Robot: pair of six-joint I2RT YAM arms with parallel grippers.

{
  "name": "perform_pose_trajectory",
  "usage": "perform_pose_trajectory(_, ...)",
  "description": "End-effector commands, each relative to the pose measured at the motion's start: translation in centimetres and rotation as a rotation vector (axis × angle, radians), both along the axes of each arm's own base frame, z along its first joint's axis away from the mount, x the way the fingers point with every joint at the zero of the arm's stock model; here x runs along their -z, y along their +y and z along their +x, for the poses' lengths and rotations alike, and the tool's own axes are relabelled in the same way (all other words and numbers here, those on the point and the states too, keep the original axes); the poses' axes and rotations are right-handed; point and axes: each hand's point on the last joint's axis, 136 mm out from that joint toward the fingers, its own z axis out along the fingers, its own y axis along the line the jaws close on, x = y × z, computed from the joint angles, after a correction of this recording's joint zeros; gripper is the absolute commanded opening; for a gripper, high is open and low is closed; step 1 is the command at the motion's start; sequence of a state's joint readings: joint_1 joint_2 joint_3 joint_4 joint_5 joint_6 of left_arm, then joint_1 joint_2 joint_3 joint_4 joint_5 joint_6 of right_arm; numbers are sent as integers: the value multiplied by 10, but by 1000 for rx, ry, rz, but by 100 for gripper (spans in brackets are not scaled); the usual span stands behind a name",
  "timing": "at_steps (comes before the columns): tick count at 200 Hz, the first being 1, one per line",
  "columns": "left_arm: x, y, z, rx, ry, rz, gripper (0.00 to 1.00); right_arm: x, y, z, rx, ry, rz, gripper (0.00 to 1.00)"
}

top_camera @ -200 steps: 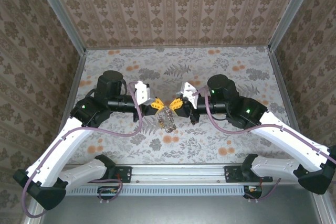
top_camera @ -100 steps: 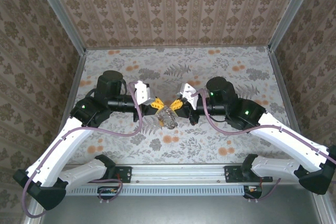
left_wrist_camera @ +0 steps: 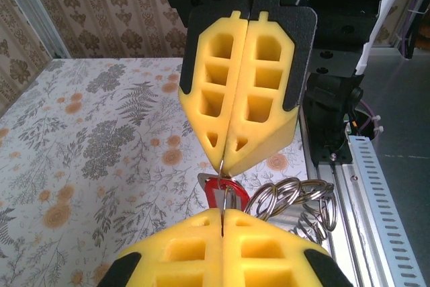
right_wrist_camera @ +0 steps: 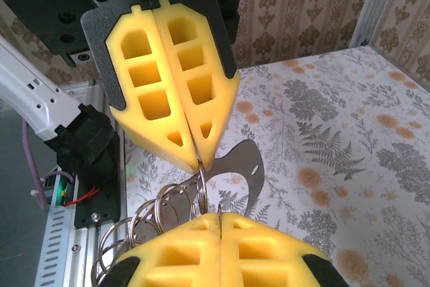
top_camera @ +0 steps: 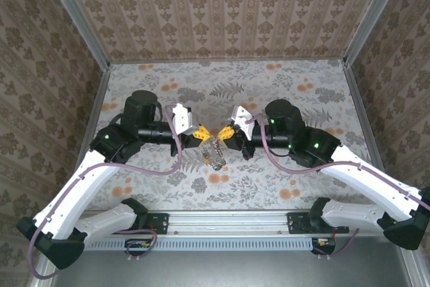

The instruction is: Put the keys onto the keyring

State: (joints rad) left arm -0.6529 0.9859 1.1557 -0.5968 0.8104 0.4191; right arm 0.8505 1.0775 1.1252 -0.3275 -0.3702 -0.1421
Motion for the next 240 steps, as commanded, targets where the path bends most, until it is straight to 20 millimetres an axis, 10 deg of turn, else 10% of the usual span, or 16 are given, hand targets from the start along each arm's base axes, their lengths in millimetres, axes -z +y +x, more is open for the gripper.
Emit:
perform_pose_trajectory(1, -11, 3, -2, -4, -24, -38, 0, -11, -1, -6, -3, -14, 36, 0)
perform_pose_trajectory(240, -12, 4, -1, -7, -22, -48, 0, -12, 1, -6, 76, -33, 67, 0)
